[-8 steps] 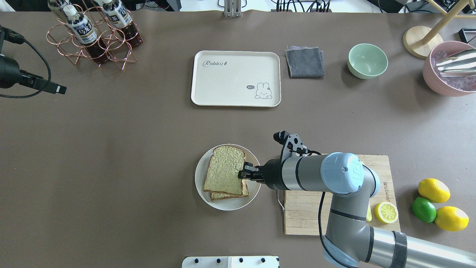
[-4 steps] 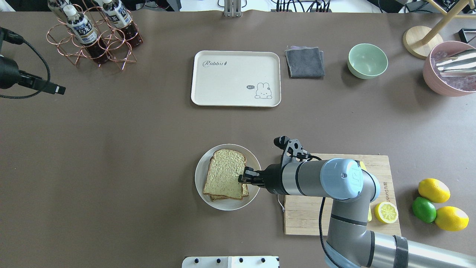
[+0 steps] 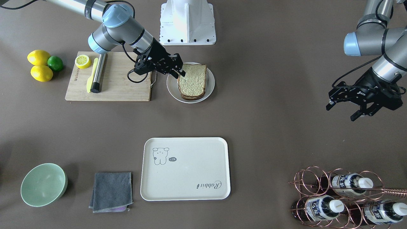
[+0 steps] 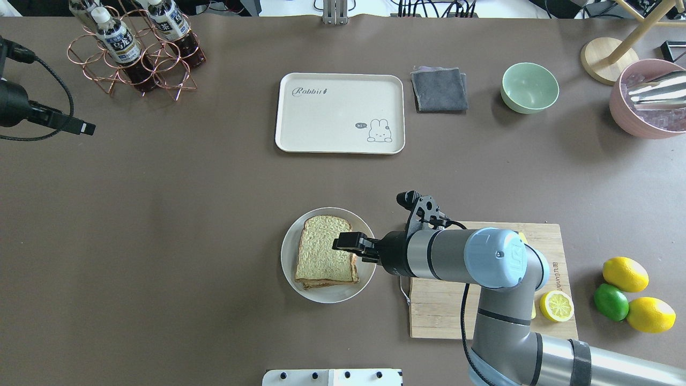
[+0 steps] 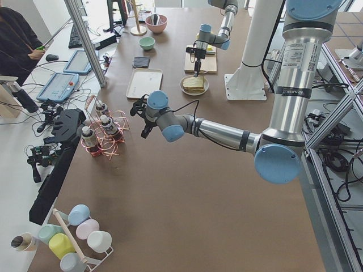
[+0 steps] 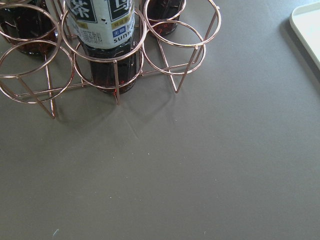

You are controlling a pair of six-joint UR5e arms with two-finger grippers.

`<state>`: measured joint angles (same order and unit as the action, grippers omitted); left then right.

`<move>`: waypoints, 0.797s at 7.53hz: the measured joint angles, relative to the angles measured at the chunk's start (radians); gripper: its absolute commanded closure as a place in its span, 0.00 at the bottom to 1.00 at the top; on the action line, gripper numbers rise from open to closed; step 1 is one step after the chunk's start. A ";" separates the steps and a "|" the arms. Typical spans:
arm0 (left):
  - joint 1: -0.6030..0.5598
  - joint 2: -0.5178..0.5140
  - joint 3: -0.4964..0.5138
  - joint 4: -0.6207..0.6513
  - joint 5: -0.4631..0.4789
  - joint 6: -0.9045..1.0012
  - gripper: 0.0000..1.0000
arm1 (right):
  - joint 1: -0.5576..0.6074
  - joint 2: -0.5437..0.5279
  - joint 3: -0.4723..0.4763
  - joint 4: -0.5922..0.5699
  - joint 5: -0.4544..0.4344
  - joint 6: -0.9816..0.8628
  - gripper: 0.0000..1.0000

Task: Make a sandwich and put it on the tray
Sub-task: 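Lower the bread onto the egg and open the right gripper, then withdraw the right gripper while the left arm reaches toward the plate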

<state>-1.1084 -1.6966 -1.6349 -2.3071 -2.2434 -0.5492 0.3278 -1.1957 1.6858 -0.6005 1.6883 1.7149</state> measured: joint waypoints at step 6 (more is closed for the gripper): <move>0.003 -0.009 0.002 -0.004 0.003 -0.060 0.02 | 0.151 -0.055 0.153 -0.222 0.083 -0.011 0.00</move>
<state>-1.1057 -1.7058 -1.6328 -2.3113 -2.2404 -0.6089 0.4788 -1.2510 1.8387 -0.8228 1.7717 1.7042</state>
